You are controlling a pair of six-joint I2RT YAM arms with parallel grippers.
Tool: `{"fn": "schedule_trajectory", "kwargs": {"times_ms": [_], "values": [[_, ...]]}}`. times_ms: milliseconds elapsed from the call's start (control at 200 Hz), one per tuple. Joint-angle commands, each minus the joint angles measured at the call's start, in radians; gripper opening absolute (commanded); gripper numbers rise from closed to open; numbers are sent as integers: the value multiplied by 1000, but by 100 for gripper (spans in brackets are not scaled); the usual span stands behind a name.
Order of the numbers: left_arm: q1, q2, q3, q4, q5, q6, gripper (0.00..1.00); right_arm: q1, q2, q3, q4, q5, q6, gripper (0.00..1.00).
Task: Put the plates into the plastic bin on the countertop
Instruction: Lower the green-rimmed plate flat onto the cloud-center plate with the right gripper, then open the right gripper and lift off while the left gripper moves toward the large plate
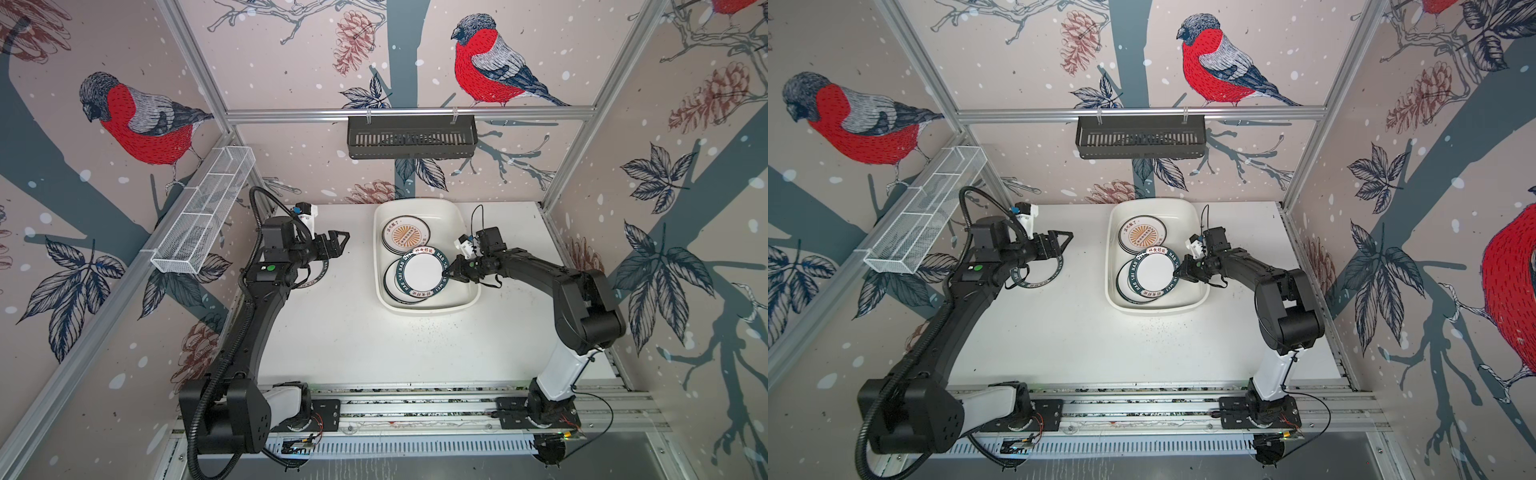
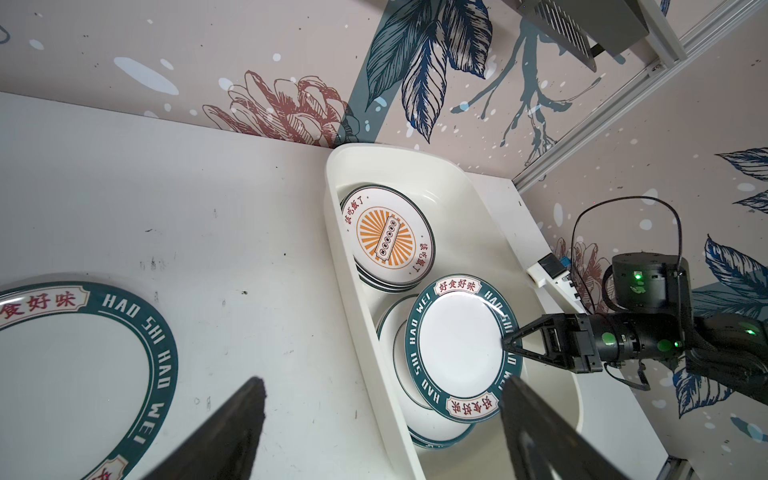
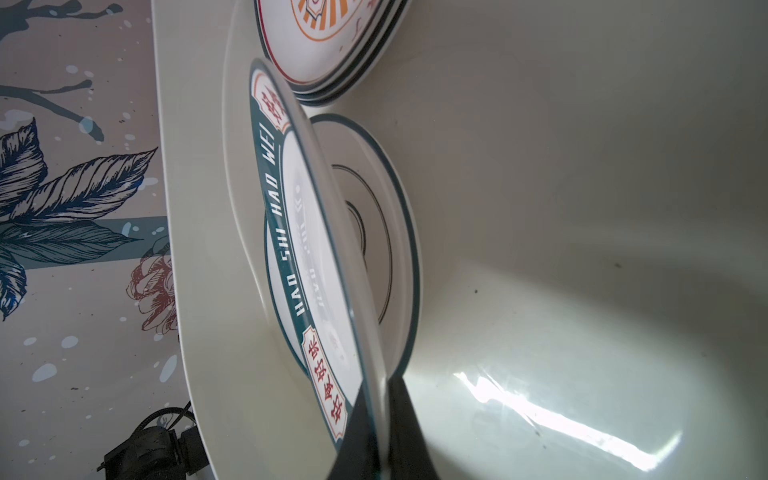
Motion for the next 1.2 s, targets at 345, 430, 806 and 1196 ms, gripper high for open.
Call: {"fn": "schedule_trajectory", "kwargs": {"times_ms": [345, 430, 806, 1196], "values": [[1, -24, -33, 51, 2, -28, 88, 17, 46, 45, -33, -9, -21, 11], [1, -26, -30, 51, 0, -26, 88, 17, 53, 51, -41, -5, -22, 11], [1, -38, -31, 45, 0, -13, 88, 30, 67, 83, -89, 35, -39, 21], [11, -57, -51, 50, -77, -17, 90, 49, 68, 119, -160, 126, -70, 30]]}}
